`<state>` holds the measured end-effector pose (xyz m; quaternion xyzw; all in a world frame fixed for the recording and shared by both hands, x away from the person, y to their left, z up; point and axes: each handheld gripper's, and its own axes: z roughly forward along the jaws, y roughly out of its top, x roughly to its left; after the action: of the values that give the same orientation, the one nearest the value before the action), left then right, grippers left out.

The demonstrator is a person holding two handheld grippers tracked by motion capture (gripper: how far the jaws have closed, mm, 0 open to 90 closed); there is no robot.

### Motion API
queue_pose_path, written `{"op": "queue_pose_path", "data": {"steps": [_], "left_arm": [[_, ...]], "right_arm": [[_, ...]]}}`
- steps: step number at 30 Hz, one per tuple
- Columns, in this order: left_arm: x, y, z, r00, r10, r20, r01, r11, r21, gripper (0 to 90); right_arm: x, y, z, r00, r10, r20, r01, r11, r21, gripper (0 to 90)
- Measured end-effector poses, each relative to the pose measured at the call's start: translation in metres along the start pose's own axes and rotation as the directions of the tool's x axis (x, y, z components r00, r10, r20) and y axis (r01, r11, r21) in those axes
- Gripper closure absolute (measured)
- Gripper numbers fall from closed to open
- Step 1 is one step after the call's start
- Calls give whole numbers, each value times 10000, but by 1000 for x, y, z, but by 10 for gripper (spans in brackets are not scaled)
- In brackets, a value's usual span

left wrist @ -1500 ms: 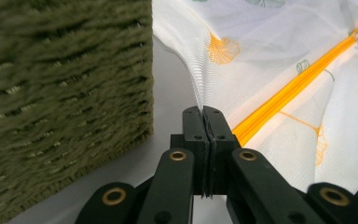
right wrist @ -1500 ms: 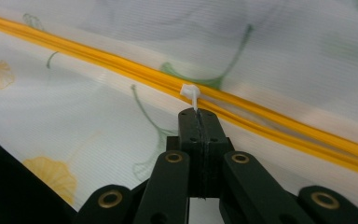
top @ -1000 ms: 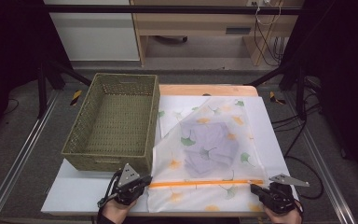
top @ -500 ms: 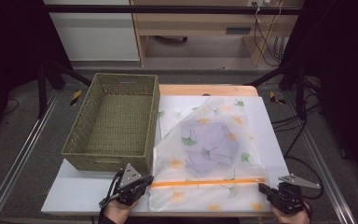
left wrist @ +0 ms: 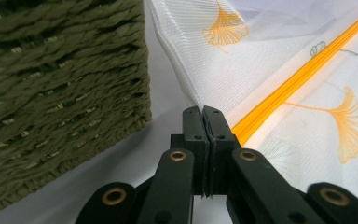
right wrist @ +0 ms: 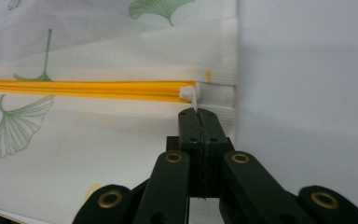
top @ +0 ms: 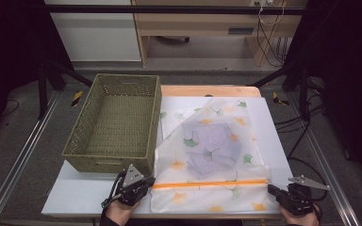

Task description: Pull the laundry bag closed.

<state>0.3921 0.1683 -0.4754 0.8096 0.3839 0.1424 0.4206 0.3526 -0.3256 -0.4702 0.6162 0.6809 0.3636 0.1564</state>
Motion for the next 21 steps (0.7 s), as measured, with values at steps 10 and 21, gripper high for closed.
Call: {"op": "queue_pose_path", "data": {"steps": [10,21], "left_arm": [[-3,-1,5,9993,348,134,-345,9992,-225,877],[-3,0,15,9997,211,143,-209,9996,-180,861]], "right_arm": [[0,3,4,9997,-140,175,141,9999,-46,897],[10,25,23,9814,-1607,1054,1775,9682,-1764,417]]}}
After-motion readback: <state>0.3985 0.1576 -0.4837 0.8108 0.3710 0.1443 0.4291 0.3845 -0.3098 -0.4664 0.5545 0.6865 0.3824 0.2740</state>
